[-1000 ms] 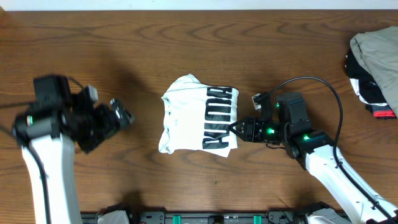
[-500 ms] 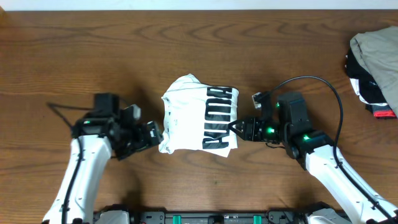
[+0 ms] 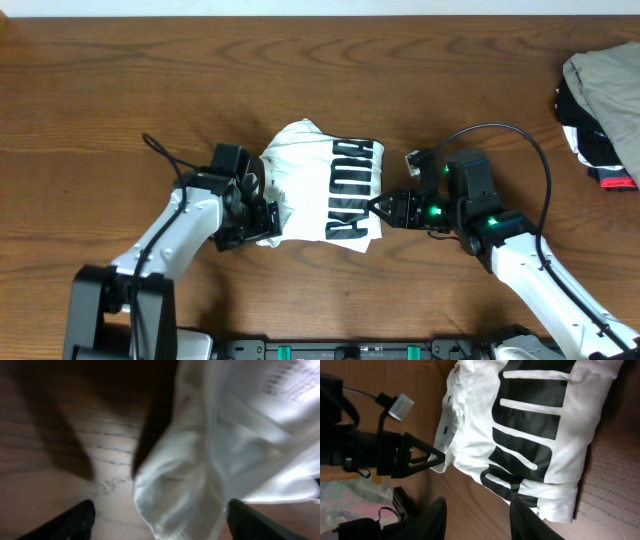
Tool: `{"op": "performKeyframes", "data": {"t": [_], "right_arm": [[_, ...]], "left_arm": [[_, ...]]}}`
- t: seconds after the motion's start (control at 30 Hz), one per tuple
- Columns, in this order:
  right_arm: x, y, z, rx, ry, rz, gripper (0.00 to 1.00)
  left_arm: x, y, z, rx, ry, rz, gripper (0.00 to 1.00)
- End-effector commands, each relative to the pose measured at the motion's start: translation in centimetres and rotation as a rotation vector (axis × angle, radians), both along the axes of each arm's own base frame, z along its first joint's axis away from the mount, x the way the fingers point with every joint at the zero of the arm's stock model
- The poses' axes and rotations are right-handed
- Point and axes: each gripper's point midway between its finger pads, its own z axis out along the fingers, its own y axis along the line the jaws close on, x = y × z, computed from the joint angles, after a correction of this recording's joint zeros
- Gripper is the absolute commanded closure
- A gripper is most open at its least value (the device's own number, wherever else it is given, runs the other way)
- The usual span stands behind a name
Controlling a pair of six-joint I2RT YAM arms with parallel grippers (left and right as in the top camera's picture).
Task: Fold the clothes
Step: 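Move the left gripper to the bundle's left edge and grasp it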
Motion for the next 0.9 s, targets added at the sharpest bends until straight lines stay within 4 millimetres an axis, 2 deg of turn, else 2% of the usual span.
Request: {"op": "performKeyframes", "data": {"t": [0.0,0.07,0.2,0.3,0.33,0.43,0.5,0.73,0.8,0.87], "right_arm": [[-0.3,0.2,0.1,-0.005,-0.02,0.023,0.6],[-0.2,0.2,0.1,-0.01,-0.021,0.018,0.6],[-0.1,-0.1,-0.2,-0.029,-0.019,0.004,0.6],[-0.1,-0.3,-0.4,-0.04,-0.015,-0.003,0.59],[-0.1,-0.3,-0.4,-0.041,-0.014,-0.003,0.59],[-0.2,-0.3,-0.5,-0.042,-0.009,-0.003,0.59],[-0.2,-0.3,-0.5,-0.043,-0.007,-0.003,0.59],[-0.2,-0.3,-0.6,-0.044,-0.004,-0.003,0.59],[-0.2,-0.3,-0.6,-0.044,-0.004,-0.003,0.59],[-0.2,-0.3,-0.6,-0.044,-0.004,-0.003,0.59]], "left_arm": [[0.4,0.5,-0.2,0.032,-0.007,0.007,0.31],[0.6,1.3,-0.3,0.081,-0.012,0.034,0.41],[0.8,2.0,-0.4,0.122,-0.024,0.043,0.54],[1.4,2.2,-0.5,0.136,-0.047,0.049,0.76],[1.5,2.4,-0.5,0.149,-0.052,0.06,0.8],[2.0,3.5,-0.5,0.208,-0.07,0.113,0.81],[2.3,3.8,-0.5,0.228,-0.086,0.116,0.9],[2.6,6.2,-0.4,0.36,-0.104,0.229,0.89],[2.4,7.0,-0.3,0.405,-0.101,0.263,0.79],[2.0,8.2,-0.1,0.476,-0.099,0.316,0.62]]}}
